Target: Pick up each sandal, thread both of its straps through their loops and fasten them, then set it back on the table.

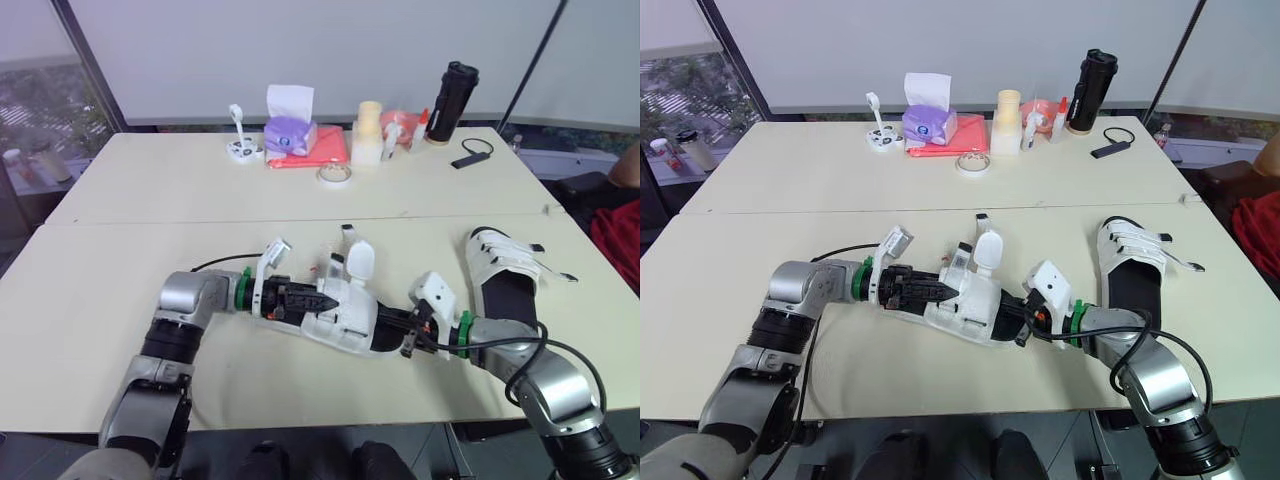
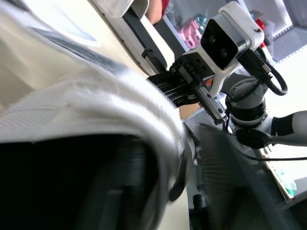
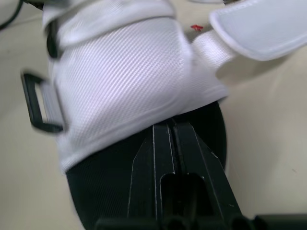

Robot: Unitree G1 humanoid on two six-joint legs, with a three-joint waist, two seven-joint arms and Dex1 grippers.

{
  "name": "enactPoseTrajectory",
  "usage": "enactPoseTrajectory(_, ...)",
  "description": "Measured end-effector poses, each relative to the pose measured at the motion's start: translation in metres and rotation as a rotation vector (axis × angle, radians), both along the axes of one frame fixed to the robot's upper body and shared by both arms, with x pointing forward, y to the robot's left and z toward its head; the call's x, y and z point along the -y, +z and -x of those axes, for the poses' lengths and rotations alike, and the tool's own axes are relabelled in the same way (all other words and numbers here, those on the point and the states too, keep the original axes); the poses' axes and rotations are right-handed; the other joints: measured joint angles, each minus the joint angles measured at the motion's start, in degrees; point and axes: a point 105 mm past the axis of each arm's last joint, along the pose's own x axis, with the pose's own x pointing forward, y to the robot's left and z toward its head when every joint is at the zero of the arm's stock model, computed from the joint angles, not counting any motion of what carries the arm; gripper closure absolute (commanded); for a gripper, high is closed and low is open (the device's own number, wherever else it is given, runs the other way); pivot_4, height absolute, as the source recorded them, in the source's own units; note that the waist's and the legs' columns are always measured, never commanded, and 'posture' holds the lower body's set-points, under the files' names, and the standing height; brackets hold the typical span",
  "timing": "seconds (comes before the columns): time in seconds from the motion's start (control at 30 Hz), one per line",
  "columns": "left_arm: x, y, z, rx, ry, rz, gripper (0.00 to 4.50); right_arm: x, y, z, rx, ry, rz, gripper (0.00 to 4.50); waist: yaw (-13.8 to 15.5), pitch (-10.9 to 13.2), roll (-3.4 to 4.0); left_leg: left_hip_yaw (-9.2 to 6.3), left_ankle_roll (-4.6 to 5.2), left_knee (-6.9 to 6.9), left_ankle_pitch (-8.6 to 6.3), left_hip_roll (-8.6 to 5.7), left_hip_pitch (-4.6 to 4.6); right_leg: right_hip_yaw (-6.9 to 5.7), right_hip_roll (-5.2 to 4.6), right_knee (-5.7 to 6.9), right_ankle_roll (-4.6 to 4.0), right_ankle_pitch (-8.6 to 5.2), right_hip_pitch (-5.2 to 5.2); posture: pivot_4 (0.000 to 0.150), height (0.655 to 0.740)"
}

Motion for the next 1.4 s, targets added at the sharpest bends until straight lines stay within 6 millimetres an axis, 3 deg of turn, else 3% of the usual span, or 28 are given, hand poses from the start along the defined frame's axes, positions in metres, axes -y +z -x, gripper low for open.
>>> enactPoseTrajectory(0.07,0.000,0.002,-0.001,0.002,0.015,0.009,0.25,0.004,0.001,0.000,0.002,-0.006,0.012,4.50,-0.03,0.00,0.00,0.01,0.00,0.03,0.00,0.00,0.00,0.00,0.00,0.00,0.00,0.00,0.02,0.150,0.7400)
enactPoseTrajectory(0.1,-0.001,0.002,0.000,0.005,0.020,0.011,0.04,0.006,0.001,0.000,0.004,-0.011,0.018,4.50,-0.03,0.00,0.00,0.01,0.00,0.04,0.00,0.00,0.00,0.00,0.00,0.00,0.00,0.00,0.02,0.150,0.7400)
enactPoseTrajectory(0.27,-0.008,0.001,0.006,0.010,0.033,0.009,0.04,0.014,0.004,0.002,0.003,-0.019,0.027,4.50,-0.15,-0.01,0.01,0.00,0.00,0.04,0.00,0.01,0.00,0.00,0.01,0.01,-0.01,0.00,0.02,0.150,0.7400)
enactPoseTrajectory(0.4,-0.041,0.021,0.017,0.090,0.041,-0.025,0.04,0.024,0.011,0.011,-0.026,-0.014,0.023,4.50,-0.32,0.00,0.04,-0.03,0.00,-0.04,0.00,0.08,0.05,0.03,0.03,0.00,-0.02,0.00,0.01,0.150,0.7400)
enactPoseTrajectory(0.57,-0.052,0.033,0.021,0.150,0.033,-0.037,0.04,0.006,0.011,0.025,-0.064,0.069,-0.025,4.50,0.15,0.00,0.05,0.02,0.00,0.11,0.00,0.05,0.07,0.01,-0.01,-0.02,-0.02,0.00,0.17,0.150,0.7400)
enactPoseTrajectory(0.7,-0.048,0.056,-0.015,0.211,0.134,0.013,0.04,-0.003,0.003,0.027,-0.086,0.081,-0.035,4.50,0.43,0.00,0.03,-0.06,0.00,0.36,0.00,-0.02,0.02,-0.11,0.01,-0.01,-0.01,0.00,0.28,0.150,0.7400)
enactPoseTrajectory(0.87,-0.026,0.082,-0.067,0.293,0.246,0.068,0.04,-0.007,-0.013,0.024,-0.101,0.077,-0.020,4.50,0.02,0.00,0.02,-0.02,0.04,0.39,-0.03,-0.07,0.03,-0.10,0.00,-0.01,0.01,0.00,0.28,0.150,0.7400)
enactPoseTrajectory(1.0,-0.008,0.067,-0.084,0.285,0.235,0.027,0.04,-0.008,-0.014,0.023,-0.090,0.089,-0.031,4.50,-0.44,0.00,0.02,0.01,0.06,0.34,-0.04,-0.06,0.02,-0.07,0.03,0.00,0.01,0.00,0.19,0.150,0.7400)
enactPoseTrajectory(1.1,-0.005,0.051,-0.089,0.248,0.228,-0.002,0.04,-0.008,-0.015,0.022,-0.084,0.092,-0.030,4.50,-0.35,0.00,0.01,0.01,0.06,0.35,-0.03,-0.05,0.00,-0.07,0.05,0.01,0.01,0.00,0.18,0.150,0.7400)
enactPoseTrajectory(1.27,0.017,0.028,-0.088,0.224,0.158,-0.109,0.04,-0.007,-0.015,0.020,-0.073,0.084,-0.027,4.50,-0.02,0.00,-0.01,0.01,0.06,0.41,-0.04,-0.09,-0.01,-0.07,0.02,0.00,0.02,0.01,0.24,0.150,0.7400)
enactPoseTrajectory(1.4,0.022,0.017,-0.084,0.172,0.130,-0.124,0.04,-0.008,-0.016,0.020,-0.066,0.082,-0.034,4.50,-0.33,0.00,-0.01,-0.02,0.07,0.39,-0.04,-0.06,-0.02,-0.07,0.06,0.06,0.03,0.00,0.17,0.150,0.7400)
